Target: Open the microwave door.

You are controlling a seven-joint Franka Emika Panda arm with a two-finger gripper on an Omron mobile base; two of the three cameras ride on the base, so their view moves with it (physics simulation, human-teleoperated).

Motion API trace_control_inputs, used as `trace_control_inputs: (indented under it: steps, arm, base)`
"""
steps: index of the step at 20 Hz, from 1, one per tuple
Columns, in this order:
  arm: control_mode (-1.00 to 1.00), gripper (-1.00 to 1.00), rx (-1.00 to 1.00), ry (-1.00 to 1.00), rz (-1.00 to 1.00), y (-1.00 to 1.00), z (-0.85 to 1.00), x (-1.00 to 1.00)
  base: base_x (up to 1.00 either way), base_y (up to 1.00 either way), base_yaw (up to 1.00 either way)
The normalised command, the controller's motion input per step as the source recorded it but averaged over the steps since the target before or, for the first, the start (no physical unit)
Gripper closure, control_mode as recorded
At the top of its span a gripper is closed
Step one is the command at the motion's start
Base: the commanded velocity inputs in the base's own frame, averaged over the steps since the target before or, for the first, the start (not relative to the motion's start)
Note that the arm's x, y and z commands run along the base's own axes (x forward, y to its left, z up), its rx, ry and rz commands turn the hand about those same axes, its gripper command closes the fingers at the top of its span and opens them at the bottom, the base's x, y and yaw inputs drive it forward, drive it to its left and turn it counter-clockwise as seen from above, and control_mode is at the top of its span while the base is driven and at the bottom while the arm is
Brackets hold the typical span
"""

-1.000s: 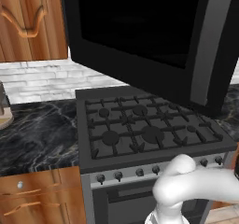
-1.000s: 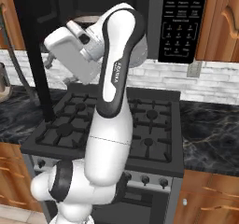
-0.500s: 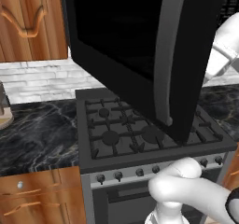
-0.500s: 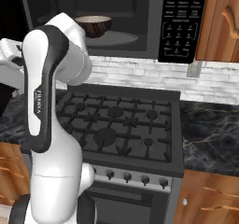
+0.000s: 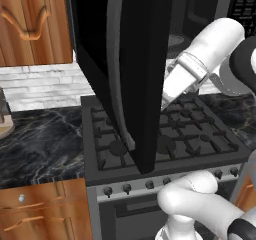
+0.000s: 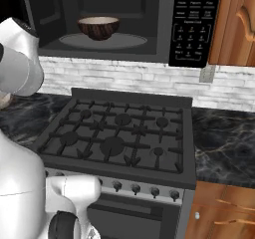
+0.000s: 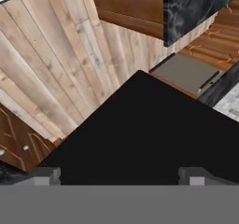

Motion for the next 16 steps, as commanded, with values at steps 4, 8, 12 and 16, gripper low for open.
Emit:
trace_control_inputs:
  steps: [4, 8, 12, 16]
  arm:
    - [-1.00, -1.00, 0.01, 0.00, -0.11, -0.50, 0.00, 0.01]
    - [-1.00, -1.00, 0.22, 0.03, -0.28, -1.00, 0.00, 0.20]
    - [-1.00, -1.00, 0.28, 0.01, -0.38, -1.00, -0.05, 0.35]
    - [-1.00, -1.00, 0.26, 0.00, -0.54, -1.00, -0.25, 0.60]
  base:
    - [0.00, 0.00, 0.00]
    - [0.00, 0.00, 0.00]
    - [0.00, 0.00, 0.00]
    - [0.00, 0.00, 0.00]
